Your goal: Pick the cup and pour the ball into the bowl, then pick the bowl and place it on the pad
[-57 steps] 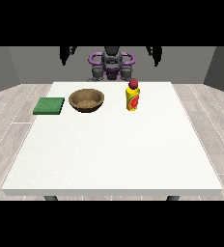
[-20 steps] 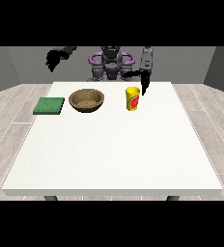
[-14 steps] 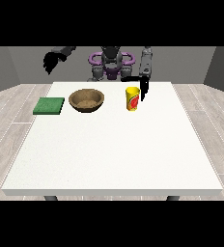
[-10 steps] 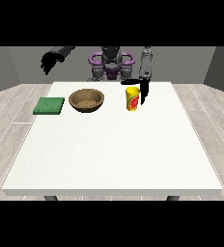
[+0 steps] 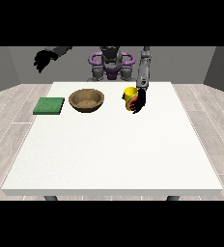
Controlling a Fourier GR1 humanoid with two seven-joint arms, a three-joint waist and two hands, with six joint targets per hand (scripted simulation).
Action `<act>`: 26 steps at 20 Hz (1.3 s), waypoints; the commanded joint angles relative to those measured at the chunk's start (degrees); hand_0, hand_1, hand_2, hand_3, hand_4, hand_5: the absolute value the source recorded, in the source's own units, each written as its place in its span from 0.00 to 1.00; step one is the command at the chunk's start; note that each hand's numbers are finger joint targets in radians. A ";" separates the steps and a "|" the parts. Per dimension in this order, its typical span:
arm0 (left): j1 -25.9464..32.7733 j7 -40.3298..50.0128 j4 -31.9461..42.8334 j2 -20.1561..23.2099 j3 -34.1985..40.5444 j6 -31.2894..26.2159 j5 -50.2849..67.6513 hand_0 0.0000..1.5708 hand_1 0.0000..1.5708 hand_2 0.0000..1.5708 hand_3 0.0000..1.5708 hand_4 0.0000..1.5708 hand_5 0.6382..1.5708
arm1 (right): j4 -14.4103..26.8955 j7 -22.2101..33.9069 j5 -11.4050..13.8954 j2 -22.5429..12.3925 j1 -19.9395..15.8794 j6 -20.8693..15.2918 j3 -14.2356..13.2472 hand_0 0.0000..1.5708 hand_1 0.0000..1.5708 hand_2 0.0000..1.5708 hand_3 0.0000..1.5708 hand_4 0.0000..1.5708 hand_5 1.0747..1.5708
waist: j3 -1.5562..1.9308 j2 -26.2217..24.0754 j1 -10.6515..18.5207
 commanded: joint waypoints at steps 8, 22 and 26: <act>-3.01 0.73 6.37 0.63 -1.60 11.32 -6.47 0.82 0.82 1.00 1.00 0.90 0.83 | 4.95 3.04 -7.84 -7.48 0.79 7.32 -7.14 0.00 0.00 0.00 0.12 0.40 0.99 | 0.00 -3.92 -1.92; -17.36 37.58 14.08 -0.75 -26.89 28.74 -43.35 0.87 0.87 1.00 1.00 0.93 0.96 | 20.94 -0.43 -5.47 -7.89 -0.10 8.73 -8.39 0.00 0.00 0.00 0.05 0.43 0.98 | 0.19 -14.44 2.66; -21.90 47.15 17.16 -2.25 -30.71 26.05 -50.44 0.86 0.86 1.00 1.00 0.93 0.96 | 22.94 0.55 -5.31 -8.29 0.70 9.71 -7.97 0.00 0.00 0.00 0.00 0.44 0.98 | 0.10 -16.52 2.79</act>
